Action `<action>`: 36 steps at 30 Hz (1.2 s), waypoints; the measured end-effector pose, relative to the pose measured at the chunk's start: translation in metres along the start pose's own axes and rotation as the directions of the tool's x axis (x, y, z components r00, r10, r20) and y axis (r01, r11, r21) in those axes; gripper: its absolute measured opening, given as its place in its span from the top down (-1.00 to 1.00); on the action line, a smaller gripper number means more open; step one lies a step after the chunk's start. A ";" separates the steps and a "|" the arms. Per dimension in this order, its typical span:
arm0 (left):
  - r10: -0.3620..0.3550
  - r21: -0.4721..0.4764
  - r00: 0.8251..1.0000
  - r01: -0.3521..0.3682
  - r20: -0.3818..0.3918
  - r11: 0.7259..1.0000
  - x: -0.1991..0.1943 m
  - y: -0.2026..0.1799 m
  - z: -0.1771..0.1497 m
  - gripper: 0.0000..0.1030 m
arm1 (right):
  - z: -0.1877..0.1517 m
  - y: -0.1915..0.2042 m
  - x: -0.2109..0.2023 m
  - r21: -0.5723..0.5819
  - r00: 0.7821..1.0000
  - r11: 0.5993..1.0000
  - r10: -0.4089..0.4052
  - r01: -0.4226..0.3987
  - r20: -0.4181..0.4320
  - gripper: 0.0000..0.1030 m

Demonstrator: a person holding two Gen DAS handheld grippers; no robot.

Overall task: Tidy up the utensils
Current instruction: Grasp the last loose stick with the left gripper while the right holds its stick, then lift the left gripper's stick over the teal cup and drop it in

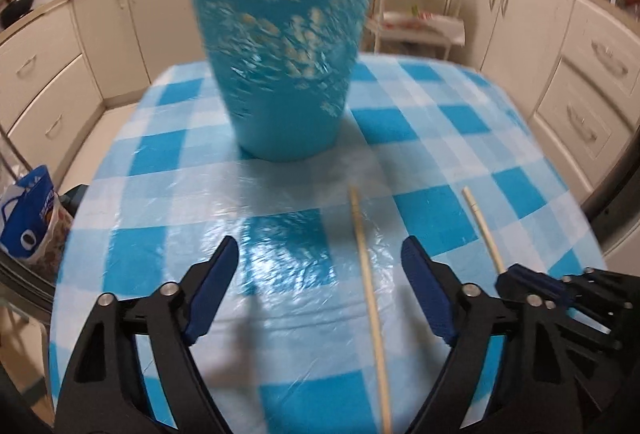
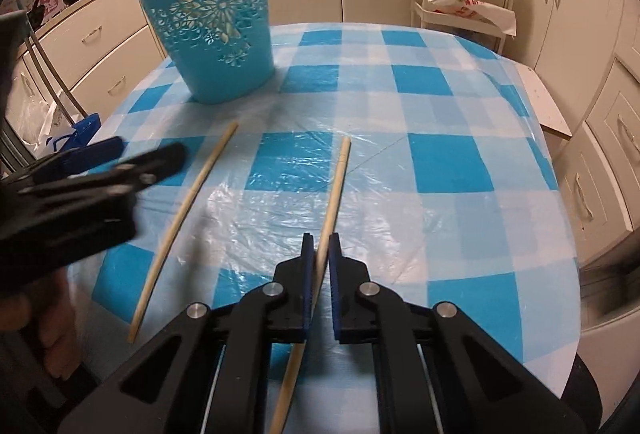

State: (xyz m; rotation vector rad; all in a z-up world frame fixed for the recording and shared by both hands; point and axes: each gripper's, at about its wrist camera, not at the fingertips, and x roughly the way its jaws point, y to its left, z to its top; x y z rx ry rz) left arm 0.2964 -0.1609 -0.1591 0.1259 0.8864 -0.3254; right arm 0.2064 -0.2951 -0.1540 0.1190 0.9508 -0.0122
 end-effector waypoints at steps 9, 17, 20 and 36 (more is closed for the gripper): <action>-0.036 0.066 0.997 0.041 -0.069 0.997 0.026 -0.016 0.004 0.90 | 0.012 -0.001 0.012 -0.020 1.000 0.999 0.026 -0.026 0.007 0.87; -0.192 -0.031 0.973 0.197 0.129 0.980 -0.038 0.014 0.013 0.92 | 0.016 -0.028 0.012 0.166 0.977 0.964 0.197 -0.209 0.083 0.88; -0.240 -0.018 0.916 0.259 0.320 0.966 -0.094 0.033 0.028 0.92 | 0.017 -0.031 0.014 0.187 0.975 0.958 0.204 -0.217 0.084 0.88; -0.061 -0.162 0.660 0.271 0.748 0.949 -0.126 0.089 0.179 0.91 | 0.014 -0.036 0.021 0.209 0.974 0.952 0.217 -0.225 0.060 0.88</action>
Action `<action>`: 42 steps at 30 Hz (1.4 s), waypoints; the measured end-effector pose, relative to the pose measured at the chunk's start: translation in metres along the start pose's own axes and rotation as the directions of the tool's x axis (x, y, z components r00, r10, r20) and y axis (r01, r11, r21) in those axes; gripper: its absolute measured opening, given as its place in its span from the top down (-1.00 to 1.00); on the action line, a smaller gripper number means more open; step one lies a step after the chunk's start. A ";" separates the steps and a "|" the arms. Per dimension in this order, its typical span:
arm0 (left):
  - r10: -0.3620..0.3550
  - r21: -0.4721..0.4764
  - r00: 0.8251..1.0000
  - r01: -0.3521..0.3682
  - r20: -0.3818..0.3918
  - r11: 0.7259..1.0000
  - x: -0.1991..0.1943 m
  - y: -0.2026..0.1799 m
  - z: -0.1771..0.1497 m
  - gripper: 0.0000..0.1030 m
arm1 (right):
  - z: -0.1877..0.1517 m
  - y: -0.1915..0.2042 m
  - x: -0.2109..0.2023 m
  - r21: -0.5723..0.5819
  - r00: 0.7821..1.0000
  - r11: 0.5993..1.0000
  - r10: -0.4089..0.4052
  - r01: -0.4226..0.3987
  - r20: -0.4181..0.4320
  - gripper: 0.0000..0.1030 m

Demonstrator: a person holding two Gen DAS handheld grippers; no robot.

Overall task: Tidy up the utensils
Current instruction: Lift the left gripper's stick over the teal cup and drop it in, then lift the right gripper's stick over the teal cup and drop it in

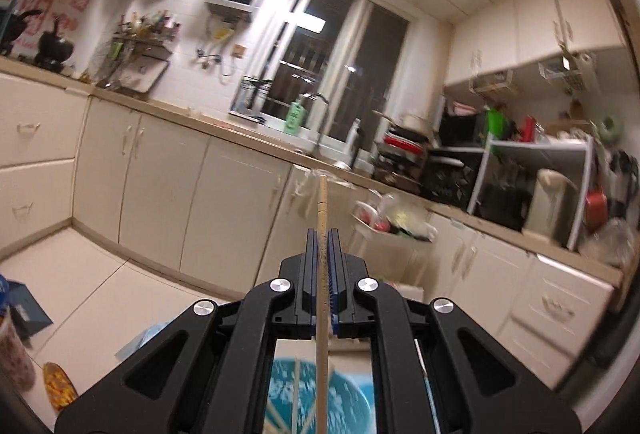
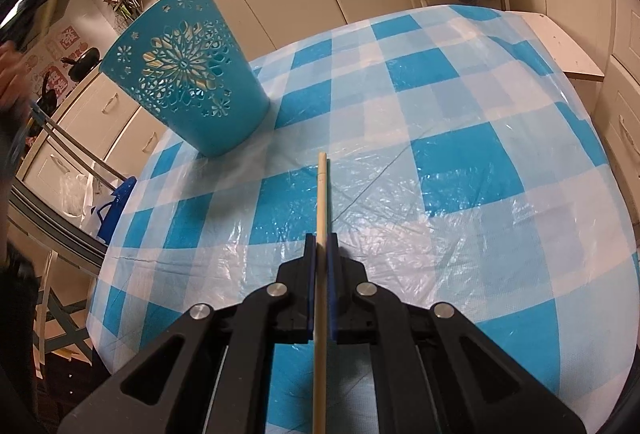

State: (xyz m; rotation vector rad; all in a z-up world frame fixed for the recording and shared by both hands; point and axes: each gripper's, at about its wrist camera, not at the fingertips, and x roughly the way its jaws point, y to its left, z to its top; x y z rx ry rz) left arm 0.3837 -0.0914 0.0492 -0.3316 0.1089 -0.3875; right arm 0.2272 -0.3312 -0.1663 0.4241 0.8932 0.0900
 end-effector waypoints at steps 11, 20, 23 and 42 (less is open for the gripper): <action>0.099 0.021 0.994 -0.098 -0.035 0.995 0.053 0.003 -0.042 0.91 | 0.001 0.002 0.001 -0.012 1.000 1.000 0.004 -0.004 -0.003 0.88; 0.147 0.047 0.988 -0.145 -0.044 0.988 0.048 0.004 -0.065 0.91 | 0.001 0.001 0.001 -0.008 1.000 1.000 0.006 -0.006 -0.005 0.88; 0.152 0.049 0.987 -0.149 -0.061 0.988 0.047 0.004 -0.069 0.91 | 0.001 0.002 0.001 -0.010 1.000 1.000 0.002 -0.003 -0.004 0.88; 0.271 0.055 0.953 -0.266 -0.136 0.962 -0.086 0.053 -0.082 -0.29 | 0.026 0.021 -0.053 -0.018 0.948 0.980 0.195 -0.197 0.253 0.88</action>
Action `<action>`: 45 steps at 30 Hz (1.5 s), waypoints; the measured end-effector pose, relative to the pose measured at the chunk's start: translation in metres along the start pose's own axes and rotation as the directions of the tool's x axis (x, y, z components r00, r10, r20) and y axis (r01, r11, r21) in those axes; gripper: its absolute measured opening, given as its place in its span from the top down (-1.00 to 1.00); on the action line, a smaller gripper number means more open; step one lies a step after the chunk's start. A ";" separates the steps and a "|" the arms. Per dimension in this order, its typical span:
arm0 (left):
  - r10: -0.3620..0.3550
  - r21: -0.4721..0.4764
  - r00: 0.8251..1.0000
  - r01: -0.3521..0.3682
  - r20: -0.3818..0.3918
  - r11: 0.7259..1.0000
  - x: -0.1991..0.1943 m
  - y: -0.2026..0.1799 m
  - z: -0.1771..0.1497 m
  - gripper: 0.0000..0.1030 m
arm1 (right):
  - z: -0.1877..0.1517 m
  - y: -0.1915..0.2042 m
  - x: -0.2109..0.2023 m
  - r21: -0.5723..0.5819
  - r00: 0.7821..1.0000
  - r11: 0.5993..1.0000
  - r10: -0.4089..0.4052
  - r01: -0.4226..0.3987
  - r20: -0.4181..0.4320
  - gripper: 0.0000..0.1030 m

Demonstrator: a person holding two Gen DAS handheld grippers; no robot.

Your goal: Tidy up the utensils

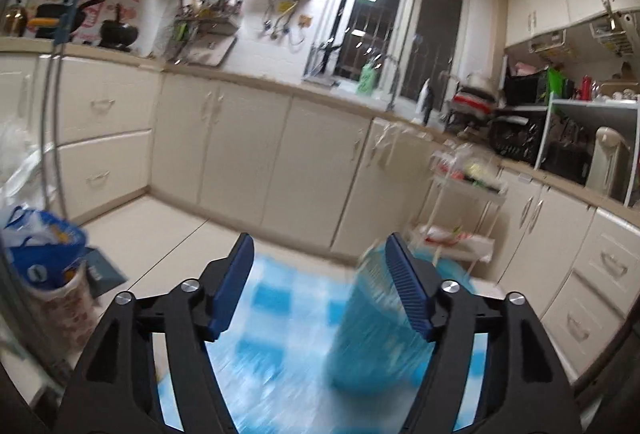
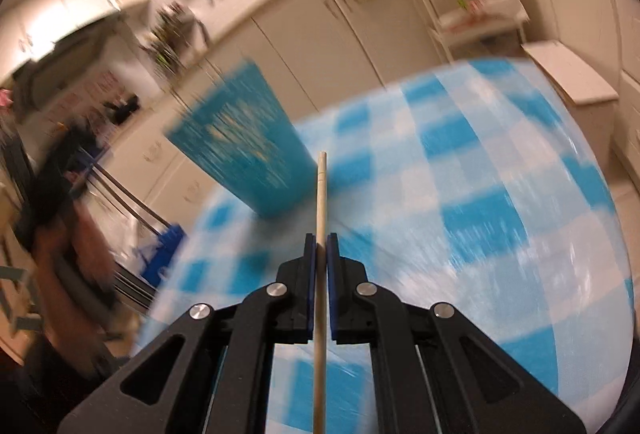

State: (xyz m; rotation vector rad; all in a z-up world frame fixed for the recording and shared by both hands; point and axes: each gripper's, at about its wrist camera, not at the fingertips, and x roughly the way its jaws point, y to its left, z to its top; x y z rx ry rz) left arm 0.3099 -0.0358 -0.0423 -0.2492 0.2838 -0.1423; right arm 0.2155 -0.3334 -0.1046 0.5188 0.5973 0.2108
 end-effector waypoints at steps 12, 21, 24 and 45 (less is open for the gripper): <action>0.035 -0.118 0.979 -0.060 -0.202 0.991 -0.040 0.059 -0.077 -0.33 | 0.152 0.125 0.057 -0.184 0.949 0.976 0.162 -0.114 0.271 0.88; 0.011 -0.142 0.982 -0.039 -0.190 0.989 -0.042 0.067 -0.072 -0.33 | 0.149 0.127 0.151 -0.236 0.982 0.971 0.014 0.031 0.187 0.88; 0.015 -0.142 0.980 -0.043 -0.197 0.989 -0.045 0.069 -0.074 -0.33 | 0.143 0.129 0.150 -0.279 0.984 0.959 0.000 0.051 0.178 0.87; 0.034 0.114 0.940 0.006 -0.340 0.994 -0.158 -0.016 -0.011 -0.85 | -0.013 0.142 -0.138 -0.206 0.956 0.938 -0.249 0.278 0.156 -0.86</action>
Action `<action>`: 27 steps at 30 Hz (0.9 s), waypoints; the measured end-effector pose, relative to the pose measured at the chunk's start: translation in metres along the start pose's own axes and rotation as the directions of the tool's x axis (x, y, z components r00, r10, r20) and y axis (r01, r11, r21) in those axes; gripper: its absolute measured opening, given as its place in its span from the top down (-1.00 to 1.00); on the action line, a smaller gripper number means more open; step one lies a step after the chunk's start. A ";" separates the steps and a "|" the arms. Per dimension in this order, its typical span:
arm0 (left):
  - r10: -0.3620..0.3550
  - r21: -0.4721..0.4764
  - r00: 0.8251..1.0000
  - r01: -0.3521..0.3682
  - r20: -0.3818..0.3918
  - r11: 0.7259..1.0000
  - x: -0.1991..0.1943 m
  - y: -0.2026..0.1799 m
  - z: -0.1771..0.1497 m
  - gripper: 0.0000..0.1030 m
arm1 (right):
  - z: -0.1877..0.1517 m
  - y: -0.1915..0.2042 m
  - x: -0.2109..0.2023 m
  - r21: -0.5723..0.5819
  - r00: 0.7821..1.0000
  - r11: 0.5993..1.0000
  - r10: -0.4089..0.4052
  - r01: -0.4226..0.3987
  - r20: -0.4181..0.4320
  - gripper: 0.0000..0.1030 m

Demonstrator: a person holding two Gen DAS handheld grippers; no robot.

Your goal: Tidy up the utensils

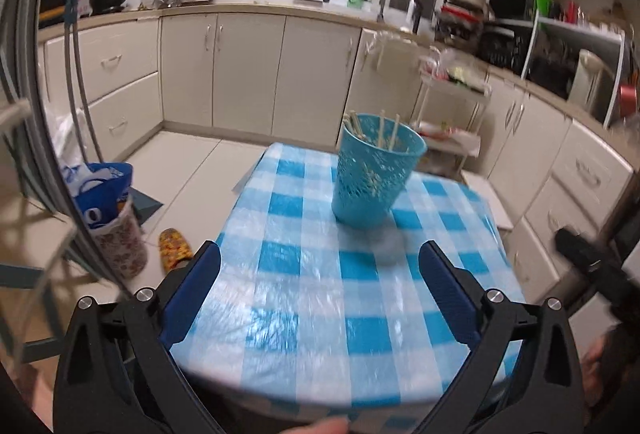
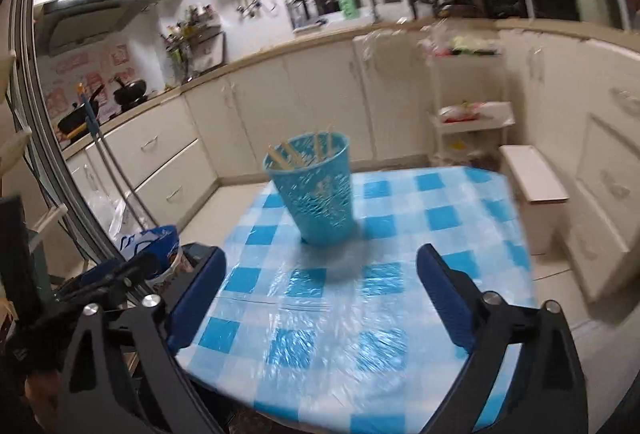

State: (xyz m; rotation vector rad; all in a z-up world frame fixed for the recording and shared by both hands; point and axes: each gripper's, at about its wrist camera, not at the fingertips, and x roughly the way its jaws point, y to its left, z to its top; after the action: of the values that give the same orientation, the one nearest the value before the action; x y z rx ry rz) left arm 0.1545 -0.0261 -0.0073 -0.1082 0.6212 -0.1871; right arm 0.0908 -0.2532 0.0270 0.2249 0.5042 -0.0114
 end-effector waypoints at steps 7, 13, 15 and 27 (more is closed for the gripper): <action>-0.008 0.055 0.999 0.010 -0.032 0.998 -0.064 -0.029 -0.022 -0.85 | -0.017 0.012 -0.073 0.052 1.000 0.999 -0.003 0.003 -0.002 -0.86; 0.074 0.063 0.996 -0.070 -0.059 0.996 -0.097 -0.032 -0.047 -0.85 | -0.052 0.020 -0.100 0.088 0.998 0.996 -0.009 0.015 -0.070 -0.86; 0.101 0.069 0.993 -0.097 -0.060 0.993 -0.102 -0.031 -0.053 -0.85 | -0.051 0.024 -0.105 0.063 0.997 0.997 -0.046 0.050 -0.059 -0.86; 0.126 0.098 0.985 -0.114 -0.119 0.989 -0.092 -0.026 -0.058 -0.85 | -0.056 0.032 -0.097 0.050 0.996 0.998 -0.034 0.038 -0.083 -0.86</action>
State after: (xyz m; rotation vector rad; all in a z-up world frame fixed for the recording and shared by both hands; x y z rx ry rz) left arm 0.0432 -0.0355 0.0027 0.0290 0.7410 -0.1053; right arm -0.0190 -0.2145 0.0324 0.2675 0.5898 -0.0506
